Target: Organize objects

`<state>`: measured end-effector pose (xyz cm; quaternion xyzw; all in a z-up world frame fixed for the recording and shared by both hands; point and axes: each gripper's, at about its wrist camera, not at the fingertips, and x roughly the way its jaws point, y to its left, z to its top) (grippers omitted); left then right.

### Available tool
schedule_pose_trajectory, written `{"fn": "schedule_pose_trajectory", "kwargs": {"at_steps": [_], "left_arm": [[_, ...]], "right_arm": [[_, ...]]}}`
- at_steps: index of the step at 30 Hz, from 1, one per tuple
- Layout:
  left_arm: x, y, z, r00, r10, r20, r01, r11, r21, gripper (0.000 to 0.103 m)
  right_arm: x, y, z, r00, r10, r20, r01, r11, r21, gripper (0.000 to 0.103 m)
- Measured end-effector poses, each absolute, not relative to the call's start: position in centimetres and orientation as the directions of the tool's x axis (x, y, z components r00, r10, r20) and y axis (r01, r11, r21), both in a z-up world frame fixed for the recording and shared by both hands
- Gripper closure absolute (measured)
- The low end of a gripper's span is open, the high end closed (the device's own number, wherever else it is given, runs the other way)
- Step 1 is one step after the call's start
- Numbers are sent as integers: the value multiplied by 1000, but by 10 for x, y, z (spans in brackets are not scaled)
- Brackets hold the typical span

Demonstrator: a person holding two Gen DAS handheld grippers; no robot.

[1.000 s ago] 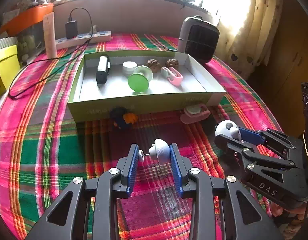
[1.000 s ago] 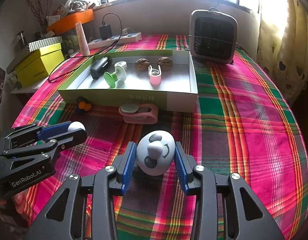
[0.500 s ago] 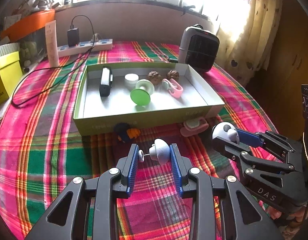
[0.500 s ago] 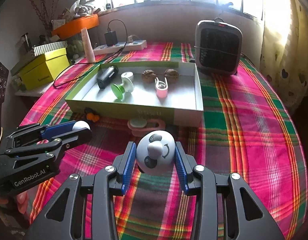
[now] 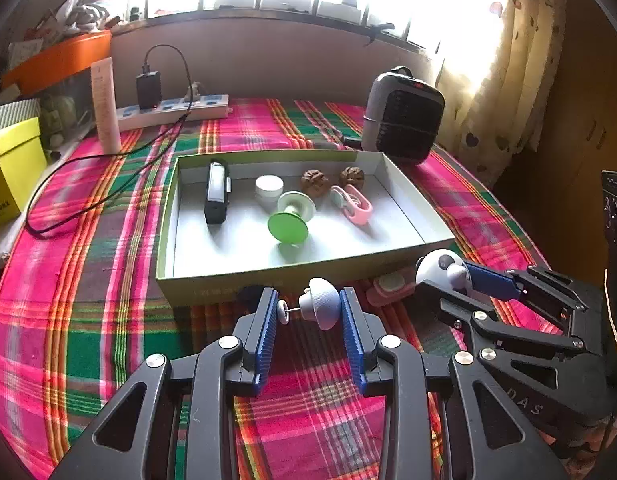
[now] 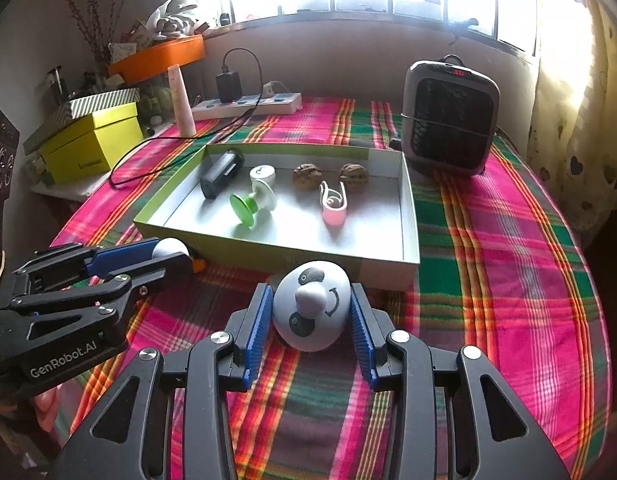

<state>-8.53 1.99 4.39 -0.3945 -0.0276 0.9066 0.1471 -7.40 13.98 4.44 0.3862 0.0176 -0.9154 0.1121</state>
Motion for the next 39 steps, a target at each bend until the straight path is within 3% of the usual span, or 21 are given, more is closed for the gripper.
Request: {"fn": "schedule_pose_trajectory", "kwargs": {"at_steps": [18,39], "left_arm": [[-121,4,52,-678,264,-686,-197,-964,-176,73],[-170,-4,32,-655,217,-724,-157,-976,-150,73]], "right_arm": [[-110,136,51,-682,-227,-695,246,-966,74,63],[-161,116,32,-632,-212,-745,307,-952,11,63]]}}
